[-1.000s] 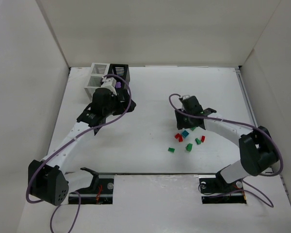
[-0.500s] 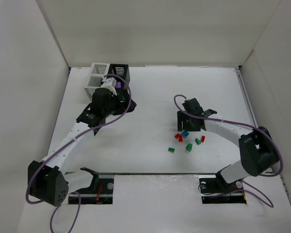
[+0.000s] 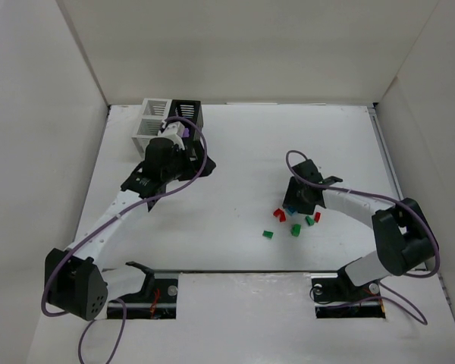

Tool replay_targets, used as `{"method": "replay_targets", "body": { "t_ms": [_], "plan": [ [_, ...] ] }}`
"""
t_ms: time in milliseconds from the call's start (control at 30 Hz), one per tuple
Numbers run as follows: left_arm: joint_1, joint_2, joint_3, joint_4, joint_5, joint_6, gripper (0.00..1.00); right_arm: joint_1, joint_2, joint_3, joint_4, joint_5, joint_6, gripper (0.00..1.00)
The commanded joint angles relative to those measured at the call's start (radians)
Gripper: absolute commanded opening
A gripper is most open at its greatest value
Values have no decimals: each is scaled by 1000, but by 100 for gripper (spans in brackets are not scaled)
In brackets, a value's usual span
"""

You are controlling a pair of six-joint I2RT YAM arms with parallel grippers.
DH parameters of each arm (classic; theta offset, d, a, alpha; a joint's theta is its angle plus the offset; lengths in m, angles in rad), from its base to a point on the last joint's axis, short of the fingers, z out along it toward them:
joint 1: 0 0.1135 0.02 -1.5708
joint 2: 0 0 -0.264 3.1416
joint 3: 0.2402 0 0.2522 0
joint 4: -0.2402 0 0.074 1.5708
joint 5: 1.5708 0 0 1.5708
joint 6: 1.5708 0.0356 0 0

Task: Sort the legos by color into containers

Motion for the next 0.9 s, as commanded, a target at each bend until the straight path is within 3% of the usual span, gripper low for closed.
{"method": "replay_targets", "body": {
  "t_ms": [0, 267, 367, 467, 567, 600, 667, 767, 867],
  "plan": [
    [-6, 6, -8, 52, 26, 16, 100, -12, -22, -20, 51, -3, 53, 59],
    [-6, 15, -8, 52, 46, 17, 100, -21, -31, -1, 60, -12, 27, 44],
    [-6, 15, -8, 52, 61, 17, 100, -21, -68, -1, 111, -32, -63, 38],
    [-6, 15, -8, 86, 121, 26, 100, -12, -133, 8, 230, -84, -253, 35],
    [-6, 25, -8, 132, 236, 35, 100, 2, -211, 20, 332, -257, -497, 32],
    [-6, 26, -8, 149, 318, 35, 100, 2, -228, 20, 390, -388, -577, 32],
    [-6, 48, 3, 202, 387, 23, 100, 45, -270, 46, 409, -449, -730, 32],
    [-20, 64, 12, 270, 513, -17, 100, 77, -292, 72, 436, -548, -830, 32],
    [-83, 90, 66, 273, 494, -4, 100, 96, -292, 112, 436, -647, -915, 32]
  ]
}}
